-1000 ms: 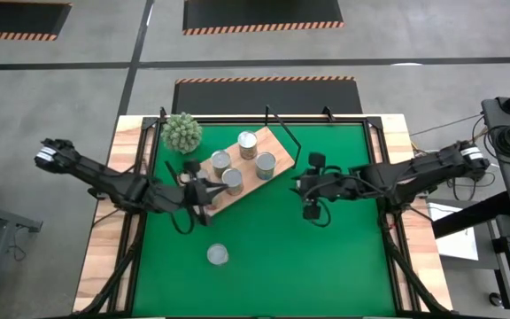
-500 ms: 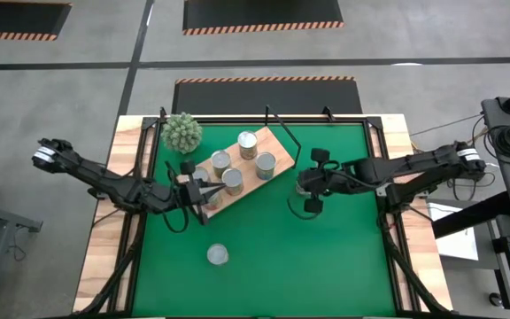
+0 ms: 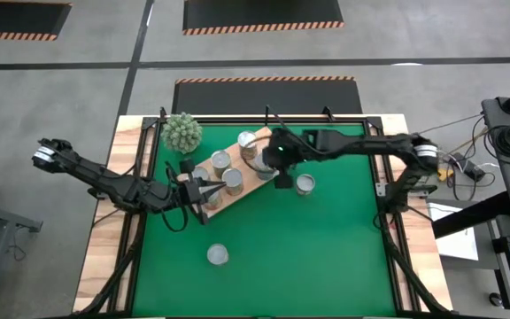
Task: Pick and place cans onto a shelf
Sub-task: Adjust the cans on the shelf
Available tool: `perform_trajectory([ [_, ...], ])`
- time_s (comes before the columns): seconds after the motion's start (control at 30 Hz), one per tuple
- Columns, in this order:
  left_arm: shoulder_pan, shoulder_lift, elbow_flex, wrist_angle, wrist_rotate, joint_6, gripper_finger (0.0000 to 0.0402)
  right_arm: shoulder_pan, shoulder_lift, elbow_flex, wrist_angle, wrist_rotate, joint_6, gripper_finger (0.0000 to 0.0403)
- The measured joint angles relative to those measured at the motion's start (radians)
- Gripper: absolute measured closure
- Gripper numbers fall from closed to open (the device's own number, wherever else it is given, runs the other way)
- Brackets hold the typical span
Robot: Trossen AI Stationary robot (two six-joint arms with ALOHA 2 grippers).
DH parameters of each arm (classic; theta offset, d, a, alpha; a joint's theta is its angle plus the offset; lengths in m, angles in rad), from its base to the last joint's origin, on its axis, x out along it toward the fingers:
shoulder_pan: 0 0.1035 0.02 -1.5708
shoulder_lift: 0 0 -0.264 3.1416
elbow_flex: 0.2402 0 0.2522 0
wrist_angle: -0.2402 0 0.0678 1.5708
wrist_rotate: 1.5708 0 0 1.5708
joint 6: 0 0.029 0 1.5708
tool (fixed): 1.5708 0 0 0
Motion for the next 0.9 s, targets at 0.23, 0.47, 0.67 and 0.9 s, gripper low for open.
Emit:
perform_trajectory([
  [0.23, 0.0, 0.0, -0.001, -0.009, 0.0, -0.003, 0.0402, -0.043, 0.087, 0.046, -0.033, -0.022, -0.015, 0.0394],
  [0.47, 0.0, 0.0, -0.001, -0.01, 0.0, -0.003, 0.0402, -0.038, 0.104, 0.044, -0.001, -0.022, -0.005, 0.0394],
  [0.67, 0.0, 0.0, -0.001, -0.009, 0.0, -0.003, 0.0402, -0.038, 0.104, 0.043, 0.004, -0.023, -0.005, 0.0394],
  [0.9, 0.0, 0.0, -0.001, -0.008, 0.0, -0.003, 0.0402, -0.036, 0.104, 0.047, -0.014, -0.023, -0.005, 0.0394],
])
